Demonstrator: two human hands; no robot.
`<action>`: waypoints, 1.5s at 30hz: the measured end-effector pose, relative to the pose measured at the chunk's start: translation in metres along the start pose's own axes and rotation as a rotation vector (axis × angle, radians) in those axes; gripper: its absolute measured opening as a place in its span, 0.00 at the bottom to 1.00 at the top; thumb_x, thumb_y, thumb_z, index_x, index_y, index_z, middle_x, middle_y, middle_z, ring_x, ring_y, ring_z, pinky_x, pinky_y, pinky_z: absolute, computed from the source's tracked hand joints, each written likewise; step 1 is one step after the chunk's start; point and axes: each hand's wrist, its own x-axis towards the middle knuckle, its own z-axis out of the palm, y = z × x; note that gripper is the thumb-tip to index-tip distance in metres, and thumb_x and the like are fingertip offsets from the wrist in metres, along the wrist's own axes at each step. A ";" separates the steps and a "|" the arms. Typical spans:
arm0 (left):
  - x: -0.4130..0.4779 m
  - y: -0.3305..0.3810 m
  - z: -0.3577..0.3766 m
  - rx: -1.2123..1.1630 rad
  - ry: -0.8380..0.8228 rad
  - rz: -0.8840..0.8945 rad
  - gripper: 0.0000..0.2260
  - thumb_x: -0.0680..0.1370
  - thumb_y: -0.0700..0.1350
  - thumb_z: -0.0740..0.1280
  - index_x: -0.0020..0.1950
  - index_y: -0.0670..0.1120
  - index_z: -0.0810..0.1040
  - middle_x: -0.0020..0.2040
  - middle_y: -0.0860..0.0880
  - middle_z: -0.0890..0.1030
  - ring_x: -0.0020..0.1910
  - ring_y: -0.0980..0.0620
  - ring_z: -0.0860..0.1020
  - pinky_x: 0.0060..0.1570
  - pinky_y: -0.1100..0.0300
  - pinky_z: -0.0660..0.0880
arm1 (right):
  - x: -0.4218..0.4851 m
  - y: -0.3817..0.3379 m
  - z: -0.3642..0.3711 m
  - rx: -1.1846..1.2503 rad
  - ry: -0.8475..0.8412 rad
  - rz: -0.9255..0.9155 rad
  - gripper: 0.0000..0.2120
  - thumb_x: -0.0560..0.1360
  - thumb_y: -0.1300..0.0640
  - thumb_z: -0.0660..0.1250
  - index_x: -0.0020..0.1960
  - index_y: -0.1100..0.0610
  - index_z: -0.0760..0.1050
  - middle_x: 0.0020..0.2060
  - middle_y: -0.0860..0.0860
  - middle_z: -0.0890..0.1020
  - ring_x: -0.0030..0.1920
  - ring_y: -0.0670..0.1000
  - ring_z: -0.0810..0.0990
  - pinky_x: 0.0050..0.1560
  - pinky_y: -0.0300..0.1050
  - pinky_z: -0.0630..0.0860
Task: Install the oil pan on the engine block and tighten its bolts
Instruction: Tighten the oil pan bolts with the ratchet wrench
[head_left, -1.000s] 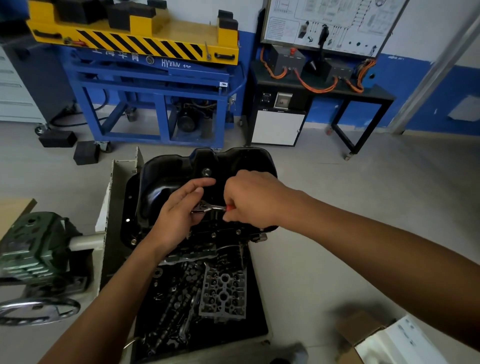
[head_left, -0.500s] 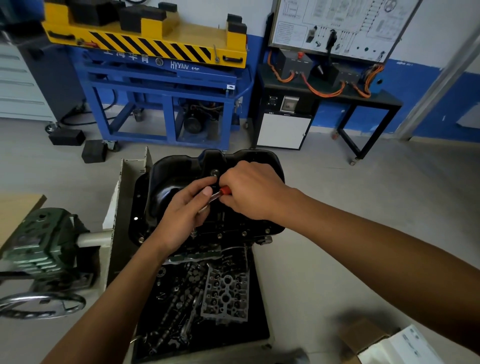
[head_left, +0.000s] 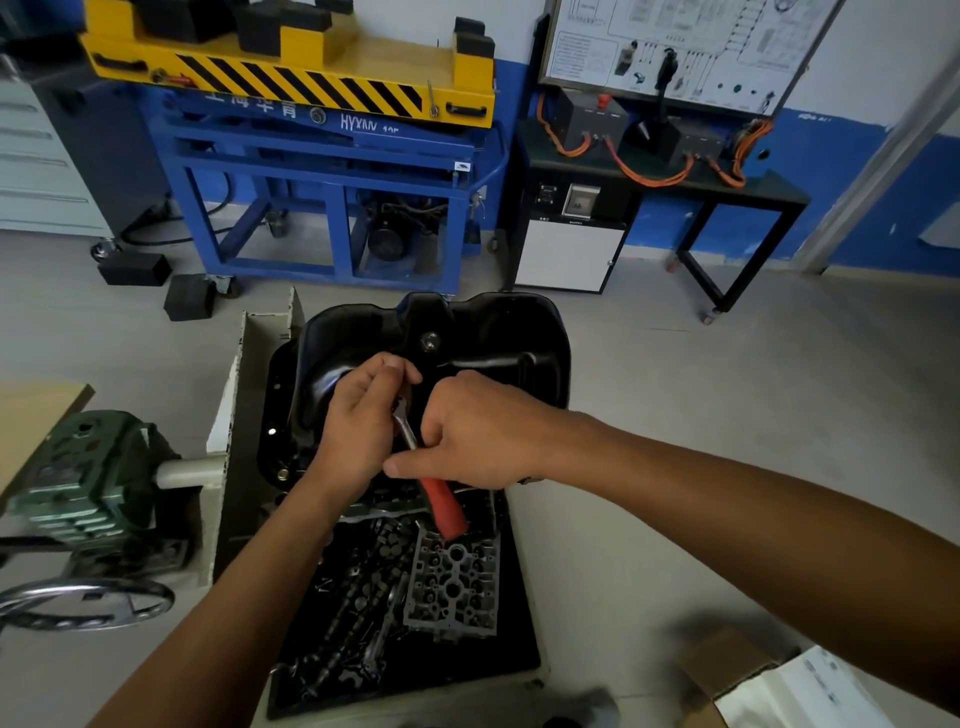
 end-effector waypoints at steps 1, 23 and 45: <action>0.000 0.000 0.000 -0.004 -0.011 -0.008 0.15 0.81 0.50 0.58 0.38 0.54 0.79 0.33 0.49 0.72 0.34 0.52 0.68 0.36 0.56 0.65 | -0.001 0.001 -0.002 -0.019 0.000 0.003 0.26 0.75 0.40 0.71 0.25 0.55 0.71 0.19 0.45 0.69 0.21 0.44 0.70 0.27 0.39 0.65; 0.004 -0.009 -0.014 -0.145 -0.445 -0.146 0.15 0.80 0.50 0.61 0.63 0.52 0.81 0.26 0.51 0.63 0.24 0.54 0.59 0.27 0.61 0.58 | 0.005 0.018 -0.017 -0.513 0.251 0.022 0.06 0.79 0.52 0.68 0.51 0.54 0.80 0.45 0.50 0.79 0.44 0.54 0.79 0.43 0.50 0.76; 0.000 0.006 -0.002 0.119 -0.083 -0.006 0.13 0.85 0.40 0.57 0.48 0.43 0.80 0.31 0.60 0.78 0.31 0.63 0.74 0.37 0.71 0.69 | -0.012 -0.009 0.025 -0.013 0.127 0.015 0.24 0.74 0.41 0.71 0.29 0.57 0.74 0.23 0.52 0.77 0.23 0.49 0.73 0.26 0.43 0.69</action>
